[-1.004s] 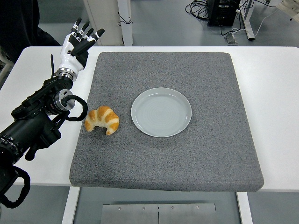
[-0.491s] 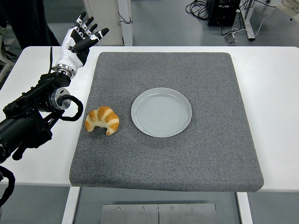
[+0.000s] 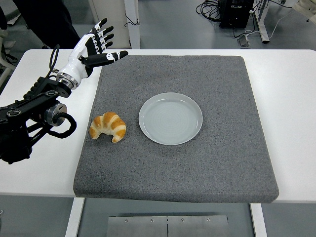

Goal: Place the bread on the plate

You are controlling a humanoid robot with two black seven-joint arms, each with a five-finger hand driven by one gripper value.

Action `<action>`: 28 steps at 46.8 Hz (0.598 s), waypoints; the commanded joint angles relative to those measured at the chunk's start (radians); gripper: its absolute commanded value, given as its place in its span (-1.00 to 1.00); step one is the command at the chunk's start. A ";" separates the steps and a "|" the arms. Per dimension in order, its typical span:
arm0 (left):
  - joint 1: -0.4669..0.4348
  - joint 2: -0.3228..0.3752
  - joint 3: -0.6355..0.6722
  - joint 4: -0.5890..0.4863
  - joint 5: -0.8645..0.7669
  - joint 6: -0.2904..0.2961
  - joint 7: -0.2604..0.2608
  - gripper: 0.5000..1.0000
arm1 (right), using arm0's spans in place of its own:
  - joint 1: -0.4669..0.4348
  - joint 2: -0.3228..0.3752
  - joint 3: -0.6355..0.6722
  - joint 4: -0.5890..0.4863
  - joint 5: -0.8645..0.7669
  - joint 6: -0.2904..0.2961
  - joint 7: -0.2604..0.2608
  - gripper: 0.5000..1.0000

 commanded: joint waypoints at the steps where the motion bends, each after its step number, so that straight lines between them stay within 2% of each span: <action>1: -0.004 0.038 0.025 -0.039 0.078 -0.001 0.015 0.85 | 0.000 0.000 0.000 0.000 0.000 -0.001 0.000 1.00; 13: -0.007 0.102 0.068 -0.062 0.293 -0.028 0.027 0.85 | 0.000 0.000 0.000 0.000 0.000 -0.001 0.000 1.00; 28: -0.019 0.194 0.125 -0.180 0.509 -0.054 0.033 0.86 | 0.000 0.000 0.000 0.000 0.000 -0.001 0.000 1.00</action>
